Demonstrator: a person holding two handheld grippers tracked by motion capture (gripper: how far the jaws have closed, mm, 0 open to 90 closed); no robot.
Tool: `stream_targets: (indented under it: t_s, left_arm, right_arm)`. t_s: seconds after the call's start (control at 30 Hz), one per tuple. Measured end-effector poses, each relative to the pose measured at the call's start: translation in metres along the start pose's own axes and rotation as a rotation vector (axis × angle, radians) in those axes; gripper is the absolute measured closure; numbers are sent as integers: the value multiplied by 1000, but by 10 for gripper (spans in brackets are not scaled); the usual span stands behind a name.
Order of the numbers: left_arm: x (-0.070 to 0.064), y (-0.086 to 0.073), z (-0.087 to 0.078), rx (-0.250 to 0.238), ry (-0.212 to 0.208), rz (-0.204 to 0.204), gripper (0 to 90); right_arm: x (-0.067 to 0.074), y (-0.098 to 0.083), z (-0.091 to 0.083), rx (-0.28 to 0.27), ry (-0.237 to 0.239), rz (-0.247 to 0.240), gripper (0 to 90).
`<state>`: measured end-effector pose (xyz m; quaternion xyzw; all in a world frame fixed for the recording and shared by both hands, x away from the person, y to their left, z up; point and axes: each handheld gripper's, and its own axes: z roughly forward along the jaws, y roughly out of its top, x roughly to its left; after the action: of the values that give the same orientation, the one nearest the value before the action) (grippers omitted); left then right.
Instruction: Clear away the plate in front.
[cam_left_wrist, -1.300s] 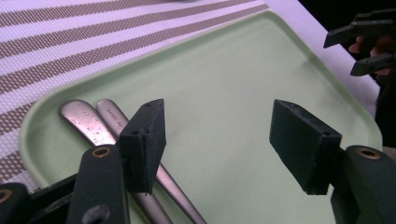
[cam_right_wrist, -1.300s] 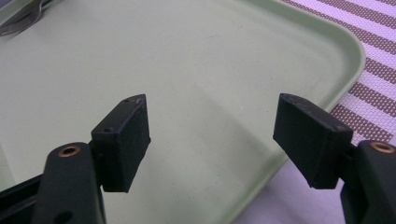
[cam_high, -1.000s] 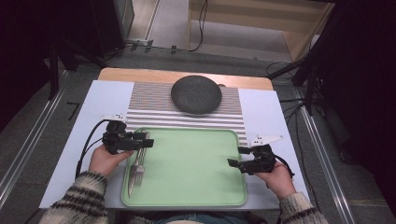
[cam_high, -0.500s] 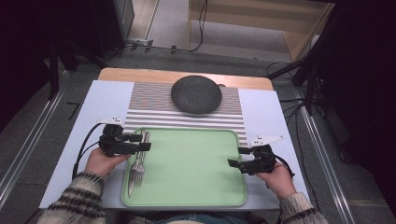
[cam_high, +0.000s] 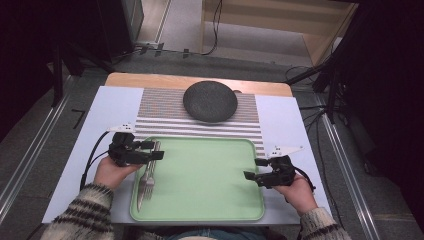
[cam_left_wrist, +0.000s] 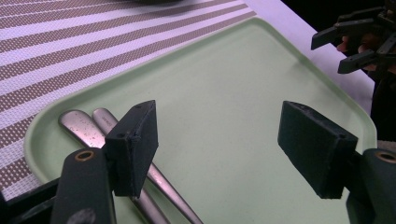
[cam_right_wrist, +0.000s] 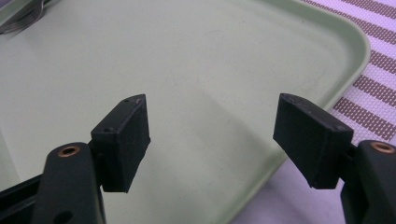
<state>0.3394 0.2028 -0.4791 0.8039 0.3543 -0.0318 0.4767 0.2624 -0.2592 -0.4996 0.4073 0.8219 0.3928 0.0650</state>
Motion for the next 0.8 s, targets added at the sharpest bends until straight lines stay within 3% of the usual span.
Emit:
stream_targets:
  t_s: [0.2, 0.33, 0.8]
  left_arm:
    - [-3, 8, 13, 20, 15, 31, 293]
    - [-5, 14, 23, 25, -24, 33, 309]
    - [-13, 29, 51, 70, -78, 69, 323]
  right_arm:
    - [0, -5, -4, -7, 1, 24, 248]
    - [1, -9, -6, -18, 19, 44, 246]
    - [-2, -15, -9, -28, 21, 69, 244]
